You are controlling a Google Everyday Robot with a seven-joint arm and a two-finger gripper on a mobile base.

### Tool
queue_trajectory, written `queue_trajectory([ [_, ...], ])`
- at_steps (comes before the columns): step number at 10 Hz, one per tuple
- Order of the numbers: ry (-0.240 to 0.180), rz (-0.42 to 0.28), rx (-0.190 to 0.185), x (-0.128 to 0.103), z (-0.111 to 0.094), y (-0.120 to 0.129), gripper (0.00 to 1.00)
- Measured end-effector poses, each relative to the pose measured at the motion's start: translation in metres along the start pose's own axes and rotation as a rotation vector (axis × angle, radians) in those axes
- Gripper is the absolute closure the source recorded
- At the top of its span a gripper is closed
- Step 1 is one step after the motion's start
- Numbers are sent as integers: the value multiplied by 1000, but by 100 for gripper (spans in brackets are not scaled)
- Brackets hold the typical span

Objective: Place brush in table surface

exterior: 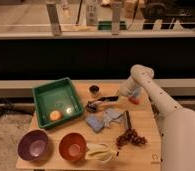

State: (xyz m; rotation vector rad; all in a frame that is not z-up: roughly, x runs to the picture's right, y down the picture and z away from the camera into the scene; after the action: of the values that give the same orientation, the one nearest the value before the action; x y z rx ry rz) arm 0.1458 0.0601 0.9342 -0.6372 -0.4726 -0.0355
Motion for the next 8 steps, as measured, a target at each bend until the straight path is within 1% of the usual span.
queue_trajectory([
  [1, 18, -22, -8, -4, 0, -2, 20],
  [2, 47, -46, -12, -8, -5, -3, 20],
  [3, 69, -66, -12, -12, -10, -4, 20],
  [6, 154, -140, -6, -31, -28, -12, 20],
  [7, 179, -163, -3, -37, -31, -14, 20],
  [8, 180, -164, -2, -37, -31, -14, 20],
])
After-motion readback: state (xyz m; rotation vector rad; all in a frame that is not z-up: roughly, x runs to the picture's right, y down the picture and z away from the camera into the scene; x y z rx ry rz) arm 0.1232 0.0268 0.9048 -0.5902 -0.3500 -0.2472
